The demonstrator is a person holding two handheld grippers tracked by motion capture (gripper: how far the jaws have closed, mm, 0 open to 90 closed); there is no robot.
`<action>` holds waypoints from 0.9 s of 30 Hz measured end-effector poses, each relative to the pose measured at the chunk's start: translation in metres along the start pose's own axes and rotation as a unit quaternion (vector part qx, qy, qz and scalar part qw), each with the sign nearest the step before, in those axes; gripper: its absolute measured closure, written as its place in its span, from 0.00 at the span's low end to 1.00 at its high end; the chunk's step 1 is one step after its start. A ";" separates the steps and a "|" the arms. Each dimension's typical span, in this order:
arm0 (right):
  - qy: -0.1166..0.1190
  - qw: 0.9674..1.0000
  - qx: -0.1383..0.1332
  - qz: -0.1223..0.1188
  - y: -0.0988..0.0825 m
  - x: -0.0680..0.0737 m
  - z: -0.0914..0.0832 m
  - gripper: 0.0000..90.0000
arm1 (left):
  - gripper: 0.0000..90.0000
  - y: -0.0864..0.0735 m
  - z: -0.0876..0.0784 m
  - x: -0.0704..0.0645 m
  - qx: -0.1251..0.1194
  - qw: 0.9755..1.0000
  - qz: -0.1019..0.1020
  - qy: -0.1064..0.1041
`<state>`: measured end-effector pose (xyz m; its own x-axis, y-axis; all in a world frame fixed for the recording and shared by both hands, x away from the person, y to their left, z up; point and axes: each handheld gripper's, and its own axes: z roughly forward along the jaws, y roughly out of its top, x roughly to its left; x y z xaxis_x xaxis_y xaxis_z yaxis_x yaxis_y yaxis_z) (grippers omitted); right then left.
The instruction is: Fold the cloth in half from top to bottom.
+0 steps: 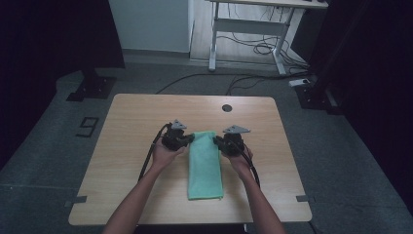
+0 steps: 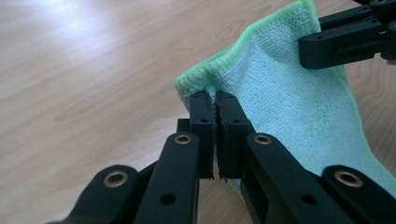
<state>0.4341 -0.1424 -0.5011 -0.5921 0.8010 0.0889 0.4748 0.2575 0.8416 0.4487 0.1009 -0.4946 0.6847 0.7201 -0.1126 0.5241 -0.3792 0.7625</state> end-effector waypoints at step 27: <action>-0.009 0.998 -0.063 -0.022 0.004 0.002 -0.032 0.91 | 0.96 0.014 -0.030 -0.023 -0.078 0.993 0.086 0.005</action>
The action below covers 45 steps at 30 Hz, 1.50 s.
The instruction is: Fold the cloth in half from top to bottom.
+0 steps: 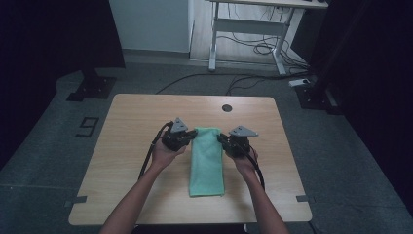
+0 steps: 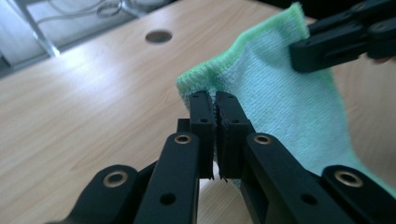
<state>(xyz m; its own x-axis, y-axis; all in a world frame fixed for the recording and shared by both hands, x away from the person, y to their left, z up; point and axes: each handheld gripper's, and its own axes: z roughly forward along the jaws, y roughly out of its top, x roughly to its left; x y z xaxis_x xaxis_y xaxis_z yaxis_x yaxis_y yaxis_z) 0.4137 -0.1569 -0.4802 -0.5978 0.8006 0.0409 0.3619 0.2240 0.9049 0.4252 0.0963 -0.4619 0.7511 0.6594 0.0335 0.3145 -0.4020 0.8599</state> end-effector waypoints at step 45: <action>-0.006 0.999 0.038 -0.026 -0.012 0.002 0.016 0.91 | 0.97 -0.024 0.021 0.010 0.029 0.999 -0.013 -0.009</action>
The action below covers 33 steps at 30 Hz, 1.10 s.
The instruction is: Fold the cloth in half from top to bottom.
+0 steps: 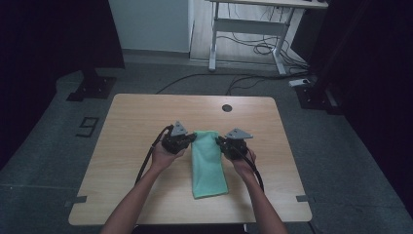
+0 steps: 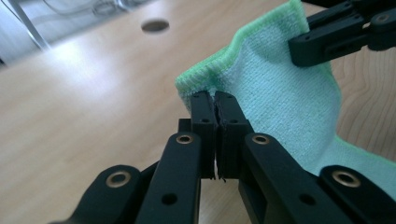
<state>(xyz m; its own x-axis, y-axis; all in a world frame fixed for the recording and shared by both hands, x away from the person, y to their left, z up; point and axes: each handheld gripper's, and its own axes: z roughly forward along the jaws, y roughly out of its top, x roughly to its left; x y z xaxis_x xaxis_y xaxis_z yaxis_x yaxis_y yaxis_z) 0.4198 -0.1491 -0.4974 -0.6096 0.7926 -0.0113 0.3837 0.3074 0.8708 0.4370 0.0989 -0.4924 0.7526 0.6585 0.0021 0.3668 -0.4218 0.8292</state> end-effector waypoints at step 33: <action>-0.010 0.998 0.039 0.057 -0.027 -0.012 0.014 0.67 | 0.97 -0.022 0.036 0.000 0.085 0.996 -0.020 -0.016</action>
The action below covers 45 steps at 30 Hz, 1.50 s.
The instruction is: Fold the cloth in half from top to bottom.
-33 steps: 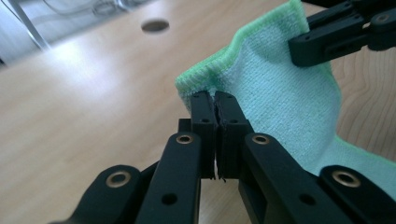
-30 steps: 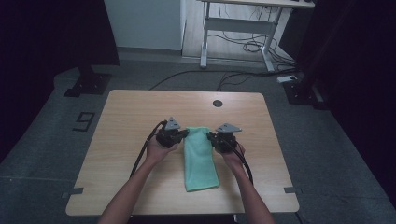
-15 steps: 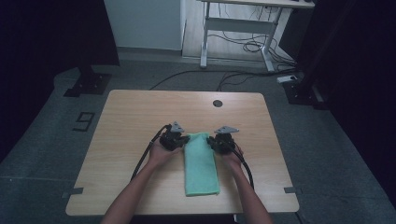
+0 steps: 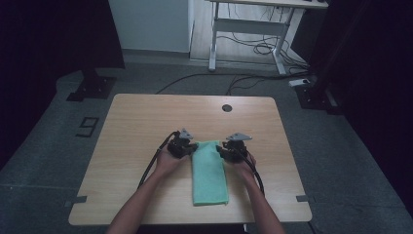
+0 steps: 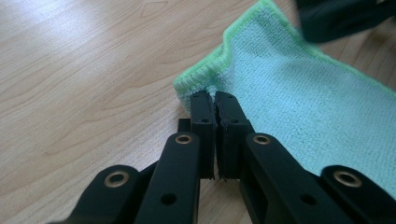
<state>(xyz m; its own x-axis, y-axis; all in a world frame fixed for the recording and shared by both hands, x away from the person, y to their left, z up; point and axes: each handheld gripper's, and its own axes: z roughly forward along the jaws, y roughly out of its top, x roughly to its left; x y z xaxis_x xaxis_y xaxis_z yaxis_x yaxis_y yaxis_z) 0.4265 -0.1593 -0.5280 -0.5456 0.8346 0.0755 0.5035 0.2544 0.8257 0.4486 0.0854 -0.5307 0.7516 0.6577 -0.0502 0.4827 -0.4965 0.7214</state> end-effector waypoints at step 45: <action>0.034 0.999 0.022 -0.036 -0.003 0.021 -0.007 0.58 | 0.97 0.008 -0.020 -0.012 -0.051 0.999 0.017 -0.008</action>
<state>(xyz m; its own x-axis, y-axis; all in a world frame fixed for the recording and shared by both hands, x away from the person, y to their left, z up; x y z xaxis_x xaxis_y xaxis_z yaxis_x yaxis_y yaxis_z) 0.4085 -0.1461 -0.5253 -0.6246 0.7790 0.0549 0.4890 0.3353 0.8053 0.4343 0.0846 -0.5105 0.7737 0.6326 -0.0344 0.4090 -0.4573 0.7897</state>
